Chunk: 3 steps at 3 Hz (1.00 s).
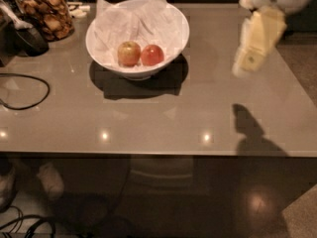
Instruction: Pick apple from white bowl
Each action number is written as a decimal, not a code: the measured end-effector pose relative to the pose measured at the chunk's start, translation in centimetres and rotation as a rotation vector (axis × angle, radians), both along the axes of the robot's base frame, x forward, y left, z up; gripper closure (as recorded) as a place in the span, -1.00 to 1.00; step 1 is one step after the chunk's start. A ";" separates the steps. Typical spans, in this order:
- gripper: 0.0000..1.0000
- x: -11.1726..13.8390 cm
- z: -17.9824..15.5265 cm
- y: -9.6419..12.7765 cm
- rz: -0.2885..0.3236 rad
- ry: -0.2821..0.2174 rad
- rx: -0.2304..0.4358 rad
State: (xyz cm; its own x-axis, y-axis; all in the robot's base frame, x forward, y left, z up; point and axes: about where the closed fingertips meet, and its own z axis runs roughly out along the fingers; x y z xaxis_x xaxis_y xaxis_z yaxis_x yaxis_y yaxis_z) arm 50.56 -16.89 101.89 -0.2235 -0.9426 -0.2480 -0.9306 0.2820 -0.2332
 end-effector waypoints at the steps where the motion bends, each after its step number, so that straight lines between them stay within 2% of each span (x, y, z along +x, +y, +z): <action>1: -1.00 4.3 3.2 4.3 0.066 -0.064 0.015; 2: -1.00 5.2 4.8 6.1 0.093 -0.126 0.055; 3: -1.00 6.4 3.5 6.9 0.085 -0.118 0.086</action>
Offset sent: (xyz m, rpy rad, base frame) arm 0.0335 0.0331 0.0218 0.0357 -0.0667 0.0574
